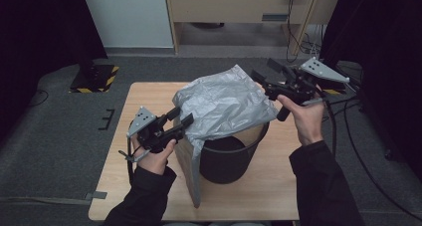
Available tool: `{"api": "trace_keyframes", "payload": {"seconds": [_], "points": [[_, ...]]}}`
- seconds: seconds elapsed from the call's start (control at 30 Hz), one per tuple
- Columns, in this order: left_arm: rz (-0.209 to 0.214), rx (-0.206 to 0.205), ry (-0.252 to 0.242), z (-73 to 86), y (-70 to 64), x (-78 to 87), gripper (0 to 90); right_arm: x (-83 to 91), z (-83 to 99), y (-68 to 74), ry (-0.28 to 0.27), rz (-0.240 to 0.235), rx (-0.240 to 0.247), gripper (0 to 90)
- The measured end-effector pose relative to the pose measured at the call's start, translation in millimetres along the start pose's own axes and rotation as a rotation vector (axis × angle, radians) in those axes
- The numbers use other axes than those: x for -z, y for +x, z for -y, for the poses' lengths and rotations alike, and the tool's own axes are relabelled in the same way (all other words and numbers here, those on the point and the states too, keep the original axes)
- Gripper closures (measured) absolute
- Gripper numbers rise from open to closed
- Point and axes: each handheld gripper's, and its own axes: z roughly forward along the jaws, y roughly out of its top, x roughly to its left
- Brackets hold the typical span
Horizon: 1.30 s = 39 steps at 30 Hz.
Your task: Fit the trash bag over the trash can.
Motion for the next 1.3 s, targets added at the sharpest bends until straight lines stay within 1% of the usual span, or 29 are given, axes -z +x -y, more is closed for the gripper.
{"api": "trace_keyframes", "payload": {"seconds": [0.1, 0.17, 0.23, 0.3, 0.33, 0.37, 0.5, 0.53, 0.57, 0.67, 0.7, 0.73, 0.77, 0.83, 0.87, 0.9, 0.97, 1.03, 1.1, 1.17, 1.2, 1.3], "points": [[0.001, 0.001, -0.002, 0.2, 0.0, -0.2, 42.3, -15.5, -7.8, 10.9, 0.016, -0.012, 0.001, 22.3], [-0.002, 0.0, -0.006, 0.3, -0.5, -0.3, 42.1, -26.9, -9.6, 19.3, 0.032, -0.021, 0.009, 21.9], [-0.006, -0.005, -0.007, 0.4, -1.1, -0.3, 42.1, -39.1, -7.6, 27.7, 0.063, -0.038, 0.01, 21.1], [-0.006, -0.008, -0.007, 0.3, -1.4, -0.4, 42.1, -51.6, -1.5, 35.5, 0.103, -0.044, 0.021, 21.1], [-0.005, -0.013, -0.003, 0.2, -1.2, -0.1, 42.0, -57.6, 3.3, 38.4, 0.127, -0.045, 0.014, 21.1], [-0.005, -0.014, -0.003, 0.1, -1.2, 0.0, 42.0, -63.5, 9.2, 39.8, 0.156, -0.043, 0.019, 21.1], [-0.004, -0.02, 0.002, -0.6, -1.3, 0.6, 42.1, -81.4, 36.0, 42.0, 0.299, -0.011, 0.045, 21.9], [-0.006, -0.024, 0.002, -0.8, -1.2, 1.0, 42.4, -84.5, 42.3, 41.9, 0.33, -0.009, 0.055, 22.5], [-0.004, -0.024, 0.004, -1.1, -0.9, 1.3, 42.4, -86.6, 47.9, 41.7, 0.359, -0.006, 0.055, 22.9], [-0.016, -0.009, -0.004, -2.6, 1.9, 3.7, 42.0, -91.0, 62.3, 40.0, 0.449, 0.001, 0.052, 22.9], [-0.018, -0.005, -0.008, -3.2, 3.4, 4.6, 41.4, -92.2, 66.5, 39.8, 0.486, 0.006, 0.062, 22.8], [-0.021, 0.004, -0.013, -3.5, 3.9, 5.3, 40.9, -93.5, 69.9, 40.2, 0.51, 0.01, 0.083, 23.0], [-0.021, 0.011, -0.017, -3.8, 4.5, 5.6, 40.4, -94.8, 72.7, 41.1, 0.528, 0.008, 0.09, 22.9], [-0.019, 0.02, -0.021, -4.0, 4.8, 5.9, 39.9, -97.4, 77.0, 43.9, 0.565, -0.005, 0.07, 22.9], [-0.017, 0.024, -0.021, -4.0, 4.5, 5.9, 39.8, -99.1, 79.7, 44.5, 0.584, -0.01, 0.072, 22.9], [-0.016, 0.024, -0.021, -3.9, 4.3, 5.8, 39.9, -100.5, 82.5, 45.6, 0.613, -0.013, 0.065, 23.0], [-0.016, 0.025, -0.016, -3.7, 4.1, 5.8, 40.0, -104.1, 90.1, 47.0, 0.66, -0.023, 0.081, 23.3], [-0.011, 0.03, -0.014, -3.2, 4.6, 5.6, 41.2, -106.3, 95.1, 48.7, 0.701, -0.033, 0.082, 23.9], [-0.002, 0.036, -0.004, -2.6, 5.0, 5.2, 43.0, -106.7, 96.1, 50.0, 0.718, -0.047, 0.065, 24.1], [0.008, 0.04, 0.005, -1.9, 4.1, 4.5, 47.1, -105.5, 95.6, 50.2, 0.715, -0.052, 0.075, 24.2], [0.015, 0.043, 0.006, -1.7, 3.5, 4.4, 49.1, -104.3, 93.9, 50.5, 0.7, -0.047, 0.072, 24.8], [0.011, 0.047, 0.008, -2.3, 3.3, 5.4, 52.0, -100.4, 86.6, 50.1, 0.624, -0.033, 0.071, 26.0]]}}
